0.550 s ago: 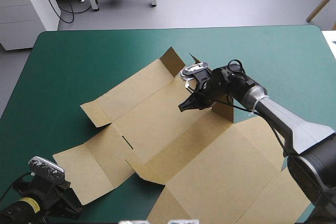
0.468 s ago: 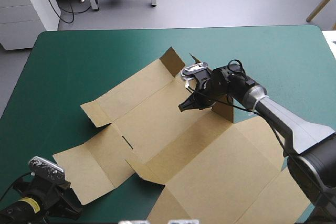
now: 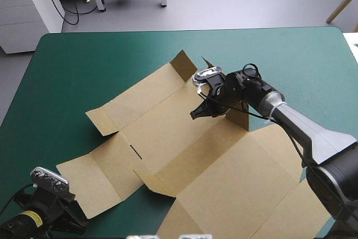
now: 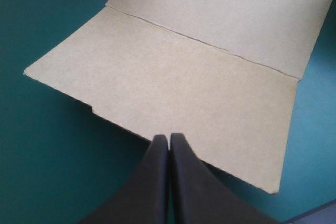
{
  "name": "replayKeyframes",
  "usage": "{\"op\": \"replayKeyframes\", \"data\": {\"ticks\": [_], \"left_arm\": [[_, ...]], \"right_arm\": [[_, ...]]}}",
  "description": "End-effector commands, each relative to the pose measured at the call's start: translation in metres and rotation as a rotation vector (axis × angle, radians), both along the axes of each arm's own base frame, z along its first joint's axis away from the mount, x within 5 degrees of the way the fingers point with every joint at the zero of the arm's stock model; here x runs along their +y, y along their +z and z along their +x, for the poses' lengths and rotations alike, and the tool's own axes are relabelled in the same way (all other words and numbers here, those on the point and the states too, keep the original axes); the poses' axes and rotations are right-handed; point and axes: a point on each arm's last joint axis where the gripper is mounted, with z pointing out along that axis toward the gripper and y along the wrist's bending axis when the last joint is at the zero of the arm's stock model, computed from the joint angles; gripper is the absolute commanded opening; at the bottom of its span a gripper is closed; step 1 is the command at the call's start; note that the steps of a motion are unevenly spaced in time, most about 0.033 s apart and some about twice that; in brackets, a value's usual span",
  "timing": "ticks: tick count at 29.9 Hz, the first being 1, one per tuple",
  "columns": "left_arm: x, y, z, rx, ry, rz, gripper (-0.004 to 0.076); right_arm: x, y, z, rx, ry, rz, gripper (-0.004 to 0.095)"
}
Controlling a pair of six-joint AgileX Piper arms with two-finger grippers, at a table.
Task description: Fold the box
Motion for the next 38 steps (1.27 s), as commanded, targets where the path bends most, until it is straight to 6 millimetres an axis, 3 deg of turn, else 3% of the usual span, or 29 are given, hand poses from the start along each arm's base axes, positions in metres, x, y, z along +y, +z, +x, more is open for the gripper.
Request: {"op": "replayKeyframes", "data": {"ticks": [1,8,13,22,27,34,38], "left_arm": [[-0.002,0.008,0.005,-0.052,0.005,-0.024,-0.001],[-0.002,0.008,0.005,-0.052,0.005,-0.024,-0.001],[-0.002,0.008,0.005,-0.052,0.005,-0.024,-0.001],[-0.002,0.008,0.005,-0.054,-0.004,-0.017,-0.001],[-0.002,0.008,0.005,-0.054,-0.004,-0.017,-0.001],[-0.002,0.008,0.005,-0.051,-0.003,-0.016,-0.001],[-0.002,0.008,0.005,-0.051,-0.003,-0.016,-0.001]], "right_arm": [[-0.001,0.029,-0.002,-0.091,-0.003,0.052,-0.0004],[-0.007,0.041,-0.015,-0.053,0.011,0.031,-0.0004],[-0.021,0.075,-0.036,-0.109,0.019,0.031,-0.0004],[-0.068,0.125,-0.087,-0.167,-0.028,-0.134,-0.0005],[-0.09,0.15,-0.108,-0.242,-0.087,-0.099,-0.002],[-0.132,0.168,-0.118,-0.29,-0.191,-0.043,-0.002],[-0.144,0.17,-0.118,-0.287,-0.188,0.002,-0.002]]}}
